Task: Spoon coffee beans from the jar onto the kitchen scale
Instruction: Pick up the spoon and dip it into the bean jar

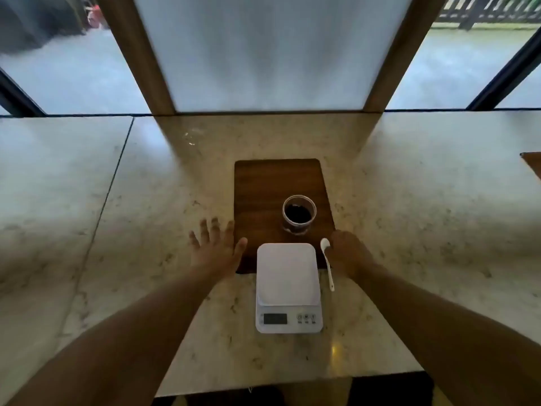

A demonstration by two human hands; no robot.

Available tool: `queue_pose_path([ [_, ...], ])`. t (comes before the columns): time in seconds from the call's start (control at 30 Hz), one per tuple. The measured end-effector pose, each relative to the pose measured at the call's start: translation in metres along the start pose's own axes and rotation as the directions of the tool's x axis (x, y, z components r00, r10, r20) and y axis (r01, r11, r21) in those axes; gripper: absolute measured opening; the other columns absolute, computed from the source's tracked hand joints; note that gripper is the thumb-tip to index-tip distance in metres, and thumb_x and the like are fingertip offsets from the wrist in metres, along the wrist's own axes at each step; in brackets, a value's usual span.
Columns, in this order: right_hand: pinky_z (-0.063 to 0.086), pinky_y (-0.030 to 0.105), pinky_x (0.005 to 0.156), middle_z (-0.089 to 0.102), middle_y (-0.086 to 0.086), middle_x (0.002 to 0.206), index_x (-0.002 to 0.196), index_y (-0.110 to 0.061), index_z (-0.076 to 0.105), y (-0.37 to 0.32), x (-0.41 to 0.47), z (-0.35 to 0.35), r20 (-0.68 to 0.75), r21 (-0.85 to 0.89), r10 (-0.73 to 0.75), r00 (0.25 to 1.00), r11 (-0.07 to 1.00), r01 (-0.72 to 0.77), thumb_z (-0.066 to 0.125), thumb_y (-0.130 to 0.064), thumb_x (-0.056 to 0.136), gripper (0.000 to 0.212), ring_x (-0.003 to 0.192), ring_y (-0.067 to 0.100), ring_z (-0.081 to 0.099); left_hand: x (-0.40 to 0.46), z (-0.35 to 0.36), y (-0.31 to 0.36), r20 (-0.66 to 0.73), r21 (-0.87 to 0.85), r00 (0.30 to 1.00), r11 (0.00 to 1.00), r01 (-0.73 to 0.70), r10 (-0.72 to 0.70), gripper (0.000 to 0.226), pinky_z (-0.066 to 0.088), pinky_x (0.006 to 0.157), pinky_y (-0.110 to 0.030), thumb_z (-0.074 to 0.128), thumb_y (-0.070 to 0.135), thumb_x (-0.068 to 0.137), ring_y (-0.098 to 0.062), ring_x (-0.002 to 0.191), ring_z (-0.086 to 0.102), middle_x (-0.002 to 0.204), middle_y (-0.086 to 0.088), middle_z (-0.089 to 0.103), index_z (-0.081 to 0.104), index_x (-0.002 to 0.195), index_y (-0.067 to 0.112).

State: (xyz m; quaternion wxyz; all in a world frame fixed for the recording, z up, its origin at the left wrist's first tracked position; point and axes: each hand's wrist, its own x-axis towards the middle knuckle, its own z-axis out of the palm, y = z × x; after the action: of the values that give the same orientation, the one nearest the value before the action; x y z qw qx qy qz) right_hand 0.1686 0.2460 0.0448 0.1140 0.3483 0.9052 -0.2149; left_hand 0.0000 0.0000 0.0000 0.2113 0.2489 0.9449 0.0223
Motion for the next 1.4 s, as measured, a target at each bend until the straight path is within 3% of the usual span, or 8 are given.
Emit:
queue_pose_path([
  [0.17, 0.034, 0.022, 0.044, 0.072, 0.01, 0.082, 0.069, -0.016, 0.055, 0.023, -0.003, 0.027, 0.067, -0.07, 0.105, 0.992, 0.993, -0.1, 0.055, -0.028, 0.091, 0.025, 0.051, 0.015, 0.052, -0.011, 0.053, 0.002, 0.007, -0.059, 0.999, 0.998, 0.036, -0.036, 0.073, -0.017, 0.117, -0.056, 0.008, 0.067, 0.094, -0.034, 0.147, -0.029, 0.164, -0.01, -0.025, -0.017, 0.153, 0.034],
  [0.33, 0.047, 0.026, 0.052, 0.065, 0.003, 0.066, 0.069, -0.015, 0.058, 0.029, -0.003, 0.035, 0.055, -0.072, 0.089, 0.995, 0.994, -0.085, 0.061, -0.035, 0.087, 0.027, 0.058, 0.02, 0.063, -0.015, 0.072, 0.011, -0.13, -0.053, 0.99, 0.998, 0.04, -0.047, 0.068, -0.012, 0.12, -0.056, 0.014, 0.056, 0.099, -0.036, 0.149, -0.023, 0.166, -0.014, -0.017, -0.011, 0.156, 0.029],
  [0.43, 0.054, 0.031, 0.061, 0.068, 0.006, 0.076, 0.081, -0.011, 0.064, 0.027, -0.006, 0.038, 0.054, -0.098, 0.074, 0.996, 0.993, -0.069, 0.056, -0.041, 0.088, 0.032, 0.068, 0.024, 0.066, -0.021, 0.08, 0.011, -0.26, -0.053, 0.965, 0.998, 0.02, -0.033, 0.07, -0.011, 0.121, -0.055, 0.015, 0.057, 0.097, -0.035, 0.151, -0.016, 0.167, -0.015, -0.005, -0.001, 0.158, 0.027],
  [0.7, 0.047, 0.031, 0.057, 0.07, 0.009, 0.08, 0.082, -0.009, 0.062, 0.031, 0.002, 0.042, 0.03, -0.1, -0.027, 0.999, 0.995, 0.03, 0.057, -0.036, 0.089, 0.028, 0.063, 0.021, 0.057, -0.021, 0.08, 0.012, -0.325, -0.086, 0.945, 0.996, 0.013, -0.04, 0.072, -0.001, 0.122, -0.057, 0.025, 0.059, 0.093, -0.035, 0.153, -0.006, 0.167, -0.015, 0.007, 0.016, 0.157, 0.027],
  [0.87, 0.048, 0.028, 0.05, 0.07, 0.01, 0.078, 0.081, -0.009, 0.058, 0.027, 0.011, 0.029, -0.098, 0.094, -0.008, 0.995, 0.995, 0.017, 0.055, -0.031, 0.093, 0.025, 0.054, 0.016, 0.058, -0.019, 0.083, 0.01, -0.328, -0.088, 0.943, 0.996, 0.021, -0.049, 0.072, 0.0, 0.122, -0.057, 0.023, 0.06, 0.093, -0.033, 0.153, -0.009, 0.167, -0.013, 0.007, 0.015, 0.157, 0.029],
  [1.0, 0.059, 0.041, 0.048, 0.067, 0.01, 0.075, 0.096, -0.007, 0.052, 0.024, 0.018, 0.01, -0.158, 0.303, 0.046, 0.986, 0.953, 0.004, 0.047, -0.029, 0.098, 0.023, 0.053, 0.022, 0.066, -0.019, 0.083, 0.009, -0.332, -0.083, 0.942, 0.996, 0.026, -0.052, 0.072, 0.0, 0.122, -0.057, 0.023, 0.061, 0.092, -0.033, 0.153, -0.008, 0.167, -0.013, 0.009, 0.017, 0.156, 0.028],
  [1.17, 0.044, 0.025, 0.042, 0.061, 0.001, 0.072, 0.104, -0.014, 0.046, 0.013, 0.025, -0.003, -0.273, 0.332, -0.053, 0.961, 0.932, 0.146, 0.043, -0.029, 0.1, 0.016, 0.054, 0.012, 0.059, -0.018, 0.084, 0.008, -0.347, -0.085, 0.937, 0.996, 0.017, -0.046, 0.072, 0.0, 0.122, -0.056, 0.025, 0.06, 0.092, -0.034, 0.153, -0.005, 0.166, -0.014, 0.012, 0.019, 0.156, 0.027],
  [1.4, 0.037, 0.018, 0.046, 0.057, -0.001, 0.073, 0.108, -0.014, 0.051, 0.004, 0.024, -0.004, -0.17, 0.2, -0.254, 0.952, 0.937, 0.286, 0.051, -0.003, 0.094, 0.018, 0.057, 0.008, 0.053, -0.018, 0.084, 0.006, -0.367, -0.063, 0.93, 0.998, 0.007, -0.03, 0.072, -0.001, 0.123, -0.055, 0.029, 0.058, 0.092, -0.033, 0.153, -0.007, 0.166, -0.015, 0.012, 0.021, 0.155, 0.026],
])
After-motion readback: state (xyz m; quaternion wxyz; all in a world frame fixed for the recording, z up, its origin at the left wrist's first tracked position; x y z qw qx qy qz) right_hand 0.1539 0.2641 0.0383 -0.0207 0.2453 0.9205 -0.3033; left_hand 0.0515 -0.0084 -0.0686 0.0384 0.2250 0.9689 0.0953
